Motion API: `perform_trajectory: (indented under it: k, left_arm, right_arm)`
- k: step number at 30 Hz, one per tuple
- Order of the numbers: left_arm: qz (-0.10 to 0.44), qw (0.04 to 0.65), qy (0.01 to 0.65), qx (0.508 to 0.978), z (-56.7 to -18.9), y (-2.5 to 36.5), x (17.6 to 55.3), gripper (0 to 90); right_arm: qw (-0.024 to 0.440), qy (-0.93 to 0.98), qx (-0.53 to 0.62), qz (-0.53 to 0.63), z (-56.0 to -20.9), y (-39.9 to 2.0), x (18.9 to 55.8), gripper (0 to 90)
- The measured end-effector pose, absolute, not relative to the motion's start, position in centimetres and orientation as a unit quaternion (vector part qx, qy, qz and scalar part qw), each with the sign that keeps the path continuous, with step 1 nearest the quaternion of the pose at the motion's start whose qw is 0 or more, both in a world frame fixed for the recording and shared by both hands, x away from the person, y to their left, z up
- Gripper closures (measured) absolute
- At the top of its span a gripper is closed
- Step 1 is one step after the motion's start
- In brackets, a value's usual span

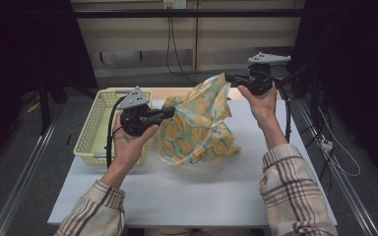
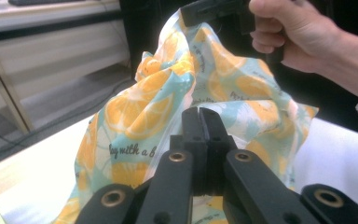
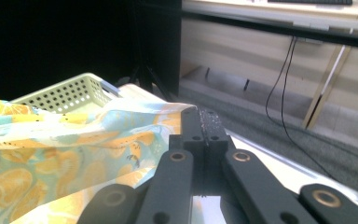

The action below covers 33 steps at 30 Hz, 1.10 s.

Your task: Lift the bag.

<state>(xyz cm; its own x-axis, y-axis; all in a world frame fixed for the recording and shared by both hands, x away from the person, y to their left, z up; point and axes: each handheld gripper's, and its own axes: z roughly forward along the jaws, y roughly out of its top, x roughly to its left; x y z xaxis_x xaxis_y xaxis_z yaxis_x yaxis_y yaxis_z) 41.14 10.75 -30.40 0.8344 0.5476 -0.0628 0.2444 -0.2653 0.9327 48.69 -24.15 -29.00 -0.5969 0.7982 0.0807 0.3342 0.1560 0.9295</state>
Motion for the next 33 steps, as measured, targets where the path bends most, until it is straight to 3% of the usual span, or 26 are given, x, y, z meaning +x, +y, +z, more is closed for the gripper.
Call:
perform_trajectory:
  k: [15, 19, 20, 22, 23, 30, 33]
  left_arm:
    - [0.121, 0.536, 0.280, 0.787, -33.4, 11.0, 42.0, 89.1]
    - [0.120, 0.532, 0.293, 0.785, -33.5, 11.1, 42.1, 68.0]
    - [0.118, 0.531, 0.293, 0.786, -33.6, 11.1, 42.1, 62.6]
    - [0.108, 0.536, 0.298, 0.783, -33.6, 11.0, 42.1, 46.1]
    - [0.112, 0.537, 0.299, 0.781, -33.6, 11.0, 42.1, 40.7]
    - [0.152, 0.536, 0.290, 0.778, -32.8, 11.2, 41.0, 15.8]
    - [0.161, 0.543, 0.289, 0.772, -32.4, 11.5, 40.6, 13.6]
  right_arm:
    - [0.202, 0.741, 0.401, 0.498, -32.2, -23.2, 49.8, 90.0]
    - [0.194, 0.745, 0.396, 0.502, -32.4, -23.0, 49.5, 90.0]
    - [0.196, 0.744, 0.397, 0.500, -32.4, -23.0, 49.4, 86.9]
    - [0.198, 0.742, 0.402, 0.499, -32.3, -23.0, 49.1, 71.7]
    - [0.200, 0.740, 0.406, 0.497, -32.3, -23.0, 48.9, 69.3]
    - [0.205, 0.732, 0.404, 0.509, -31.5, -23.9, 47.1, 52.3]
    - [0.208, 0.732, 0.404, 0.508, -31.1, -24.3, 46.3, 46.6]
